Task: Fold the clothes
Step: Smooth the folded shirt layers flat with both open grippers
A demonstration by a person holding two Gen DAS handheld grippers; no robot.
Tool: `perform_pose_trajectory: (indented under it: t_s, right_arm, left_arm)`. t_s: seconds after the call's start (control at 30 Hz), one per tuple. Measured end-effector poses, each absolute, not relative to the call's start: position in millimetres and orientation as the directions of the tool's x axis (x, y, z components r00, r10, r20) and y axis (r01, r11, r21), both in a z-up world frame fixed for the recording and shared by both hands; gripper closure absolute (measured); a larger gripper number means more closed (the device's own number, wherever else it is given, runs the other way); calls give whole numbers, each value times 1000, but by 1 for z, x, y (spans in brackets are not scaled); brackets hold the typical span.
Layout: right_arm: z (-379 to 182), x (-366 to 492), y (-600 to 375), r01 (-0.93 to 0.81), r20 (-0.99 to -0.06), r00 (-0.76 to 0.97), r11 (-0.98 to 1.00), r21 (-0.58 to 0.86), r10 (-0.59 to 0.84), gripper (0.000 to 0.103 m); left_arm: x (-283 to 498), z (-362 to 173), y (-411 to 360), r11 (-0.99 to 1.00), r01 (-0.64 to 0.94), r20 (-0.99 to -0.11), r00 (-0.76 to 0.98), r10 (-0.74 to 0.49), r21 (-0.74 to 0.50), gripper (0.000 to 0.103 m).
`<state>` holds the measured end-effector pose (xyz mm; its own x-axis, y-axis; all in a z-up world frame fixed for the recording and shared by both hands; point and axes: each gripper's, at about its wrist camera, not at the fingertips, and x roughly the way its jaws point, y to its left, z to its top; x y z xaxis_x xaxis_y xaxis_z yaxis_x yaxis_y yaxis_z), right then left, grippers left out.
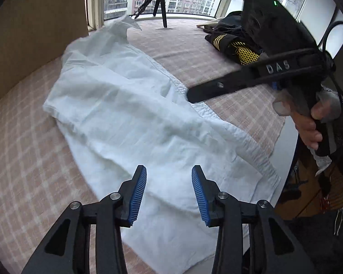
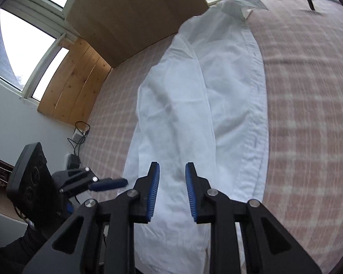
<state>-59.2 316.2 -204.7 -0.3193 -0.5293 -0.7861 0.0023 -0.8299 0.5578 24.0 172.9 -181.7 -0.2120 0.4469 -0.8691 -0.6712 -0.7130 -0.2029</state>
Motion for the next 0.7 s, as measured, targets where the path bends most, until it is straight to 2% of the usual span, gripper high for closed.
perform_pose_trajectory:
  t_s: [0.13, 0.23, 0.27, 0.37, 0.53, 0.63, 0.7]
  right_arm:
    - [-199, -106, 309, 40, -784, -345, -843, 537, -516, 80]
    - [-211, -149, 304, 46, -828, -329, -883, 466, -454, 80]
    - [-214, -164, 306, 40, -842, -327, -896, 442, -430, 84]
    - [-199, -192, 319, 29, -819, -363, -884, 466, -444, 82]
    - [-178, -209, 302, 136, -773, -326, -836, 532, -545, 82]
    - [-202, -222, 275, 161, -831, -258, -870, 466, -493, 82]
    - [-212, -230, 274, 130, -826, -268, -868, 480, -497, 84]
  left_arm:
    - [15, -216, 187, -725, -671, -922, -161, 352, -160, 65]
    - [22, -220, 188, -698, -700, -919, -164, 358, -147, 58]
    - [25, -220, 189, -691, -709, -919, -168, 358, -140, 55]
    - [29, -222, 191, -670, -730, -916, -164, 367, -137, 48]
    - [23, -222, 183, -667, -714, -898, -127, 422, -212, 46]
    - [23, -220, 181, -660, -716, -891, -119, 438, -229, 46]
    - [22, -218, 179, -662, -712, -888, -118, 445, -237, 46]
